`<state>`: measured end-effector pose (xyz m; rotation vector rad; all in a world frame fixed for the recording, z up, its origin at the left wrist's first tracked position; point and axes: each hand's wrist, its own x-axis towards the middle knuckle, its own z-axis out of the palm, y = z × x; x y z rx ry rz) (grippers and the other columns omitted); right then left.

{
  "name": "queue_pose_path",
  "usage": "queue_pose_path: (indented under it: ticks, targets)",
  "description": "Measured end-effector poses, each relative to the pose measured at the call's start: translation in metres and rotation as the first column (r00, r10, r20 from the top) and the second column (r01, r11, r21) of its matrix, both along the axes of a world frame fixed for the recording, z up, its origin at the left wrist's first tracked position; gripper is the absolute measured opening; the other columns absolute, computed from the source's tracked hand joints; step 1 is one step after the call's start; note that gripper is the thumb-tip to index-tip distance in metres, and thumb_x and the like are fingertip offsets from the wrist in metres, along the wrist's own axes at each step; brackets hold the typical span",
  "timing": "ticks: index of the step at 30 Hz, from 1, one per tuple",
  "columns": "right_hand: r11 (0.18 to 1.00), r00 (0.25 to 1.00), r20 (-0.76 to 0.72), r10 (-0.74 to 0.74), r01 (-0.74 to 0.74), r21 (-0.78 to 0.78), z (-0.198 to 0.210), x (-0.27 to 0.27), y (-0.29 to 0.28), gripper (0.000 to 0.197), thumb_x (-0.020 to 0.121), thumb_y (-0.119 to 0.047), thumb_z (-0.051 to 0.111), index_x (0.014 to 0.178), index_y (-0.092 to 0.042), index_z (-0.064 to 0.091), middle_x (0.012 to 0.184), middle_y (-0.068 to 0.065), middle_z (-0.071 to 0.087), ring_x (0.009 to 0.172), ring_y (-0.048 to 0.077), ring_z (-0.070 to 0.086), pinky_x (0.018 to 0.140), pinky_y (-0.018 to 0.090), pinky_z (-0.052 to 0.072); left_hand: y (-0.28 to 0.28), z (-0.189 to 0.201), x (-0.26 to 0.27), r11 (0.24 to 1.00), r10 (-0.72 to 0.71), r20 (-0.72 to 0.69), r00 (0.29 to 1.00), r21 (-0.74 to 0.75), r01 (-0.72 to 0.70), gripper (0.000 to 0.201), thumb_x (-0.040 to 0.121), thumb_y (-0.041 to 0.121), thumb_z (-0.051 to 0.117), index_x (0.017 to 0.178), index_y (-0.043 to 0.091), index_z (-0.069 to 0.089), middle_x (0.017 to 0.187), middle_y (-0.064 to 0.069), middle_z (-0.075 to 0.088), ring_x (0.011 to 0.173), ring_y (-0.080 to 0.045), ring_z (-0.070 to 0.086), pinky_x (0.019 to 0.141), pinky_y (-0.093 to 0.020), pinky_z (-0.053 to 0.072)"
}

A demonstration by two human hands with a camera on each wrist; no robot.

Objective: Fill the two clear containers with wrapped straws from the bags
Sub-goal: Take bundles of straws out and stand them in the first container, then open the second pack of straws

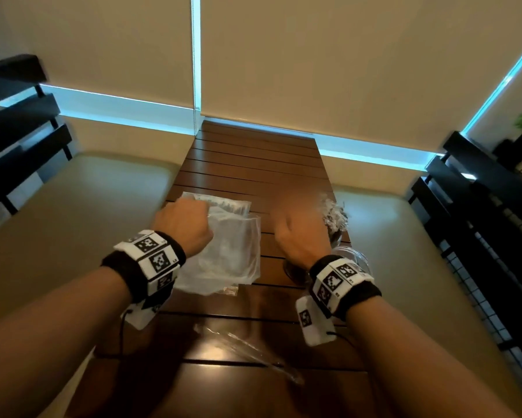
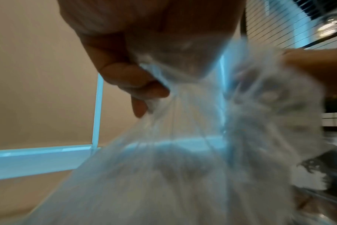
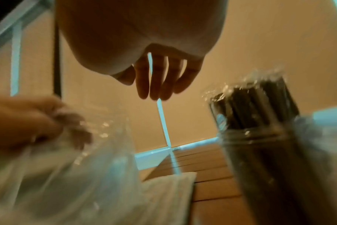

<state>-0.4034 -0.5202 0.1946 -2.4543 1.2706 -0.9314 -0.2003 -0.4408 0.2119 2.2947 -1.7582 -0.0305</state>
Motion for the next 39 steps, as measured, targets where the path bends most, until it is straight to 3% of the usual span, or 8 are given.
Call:
queue_pose_path:
  ticks: [4, 8, 12, 15, 21, 26, 31, 39]
  targets:
    - [0.881, 0.987, 0.162, 0.013, -0.088, 0.465, 0.013, 0.002, 0.002, 0.059, 0.098, -0.059, 0.036, 0.1, -0.008, 0.065, 0.098, 0.01, 0.068, 0.093, 0.027, 0.062, 0.088, 0.048, 0.05, 0.024, 0.024, -0.052, 0.96, -0.013, -0.324, 0.946, 0.261, 0.102, 0.022, 0.086, 0.024, 0.051, 0.078, 0.007, 0.062, 0.076, -0.01, 0.064, 0.063, -0.025, 0.063, 0.047, -0.024, 0.052]
    - [0.768, 0.96, -0.207, 0.186, -0.011, 0.64, -0.002, -0.016, 0.015, 0.053, 0.093, -0.061, 0.049, 0.115, -0.015, 0.062, 0.115, 0.003, 0.064, 0.102, 0.019, 0.06, 0.09, 0.034, 0.047, 0.044, 0.0, -0.1, 0.803, 0.191, -0.803, 0.564, 0.459, 0.381, 0.04, 0.098, 0.045, 0.043, 0.129, 0.022, 0.052, 0.114, -0.006, 0.058, 0.093, -0.027, 0.063, 0.069, -0.043, 0.06]
    - [0.9, 0.838, -0.543, 0.053, 0.196, 0.389, -0.04, -0.037, 0.05, 0.038, 0.091, -0.051, 0.052, 0.116, -0.022, 0.057, 0.12, 0.004, 0.06, 0.104, 0.021, 0.057, 0.09, 0.038, 0.048, 0.05, -0.058, -0.078, 0.896, -0.173, -0.268, 0.948, 0.356, 0.265, 0.049, 0.089, 0.034, 0.047, 0.139, 0.032, 0.045, 0.131, -0.006, 0.056, 0.112, -0.025, 0.058, 0.091, -0.042, 0.05]
    - [0.977, 0.744, -0.666, 0.047, 0.104, 0.186, -0.06, -0.028, 0.09, 0.056, 0.085, -0.054, 0.052, 0.134, -0.026, 0.044, 0.135, 0.004, 0.047, 0.122, 0.029, 0.047, 0.097, 0.046, 0.04, 0.061, -0.12, -0.043, 0.839, -0.153, -0.064, 0.986, 0.519, 0.164, 0.075, 0.087, 0.05, 0.051, 0.15, 0.035, 0.014, 0.162, -0.006, 0.003, 0.148, -0.032, 0.009, 0.115, -0.058, 0.021]
    - [0.875, 0.906, -0.423, 0.028, 0.182, 0.448, -0.08, -0.037, 0.09, 0.042, 0.083, -0.012, 0.062, 0.121, -0.022, 0.048, 0.134, 0.005, 0.035, 0.112, 0.029, 0.056, 0.089, 0.034, 0.046, 0.084, -0.151, -0.031, 0.909, 0.029, -0.112, 0.993, 0.416, 0.02, 0.089, 0.081, 0.074, 0.044, 0.152, 0.035, 0.006, 0.162, -0.006, -0.004, 0.149, -0.031, 0.004, 0.11, -0.071, 0.012]
    - [0.86, 0.994, 0.103, 0.047, -0.093, 0.502, -0.033, -0.048, 0.082, 0.025, 0.092, -0.016, 0.063, 0.112, -0.028, 0.055, 0.115, -0.01, 0.053, 0.097, 0.009, 0.058, 0.079, 0.028, 0.054, 0.077, -0.129, 0.001, 0.85, 0.458, -0.473, 0.752, 0.48, -0.216, 0.107, 0.085, 0.066, 0.053, 0.153, 0.008, -0.007, 0.157, -0.023, 0.017, 0.14, -0.04, 0.031, 0.112, -0.047, 0.033]
    - [0.766, 0.902, 0.432, 0.017, -0.29, 0.574, 0.009, -0.054, 0.115, 0.021, 0.096, -0.009, 0.059, 0.111, -0.023, 0.058, 0.116, -0.005, 0.057, 0.062, 0.011, 0.062, 0.051, 0.024, 0.051, 0.074, -0.109, -0.002, 0.895, 0.418, -0.715, 0.56, 0.429, -0.121, 0.099, 0.086, 0.028, 0.072, 0.152, 0.007, 0.002, 0.134, -0.018, 0.05, 0.117, -0.032, 0.054, 0.089, -0.03, 0.044]
    - [0.813, 0.935, -0.354, 0.031, 0.182, 0.553, -0.086, -0.084, 0.147, 0.033, 0.09, -0.013, 0.06, 0.121, -0.023, 0.057, 0.129, 0.004, 0.047, 0.102, 0.027, 0.06, 0.081, 0.037, 0.055, 0.107, -0.123, -0.044, 0.988, 0.047, -0.185, 0.982, 0.151, -0.019, 0.077, 0.083, 0.049, 0.065, 0.146, 0.031, 0.025, 0.153, -0.009, 0.023, 0.135, -0.032, 0.037, 0.105, -0.052, 0.041]
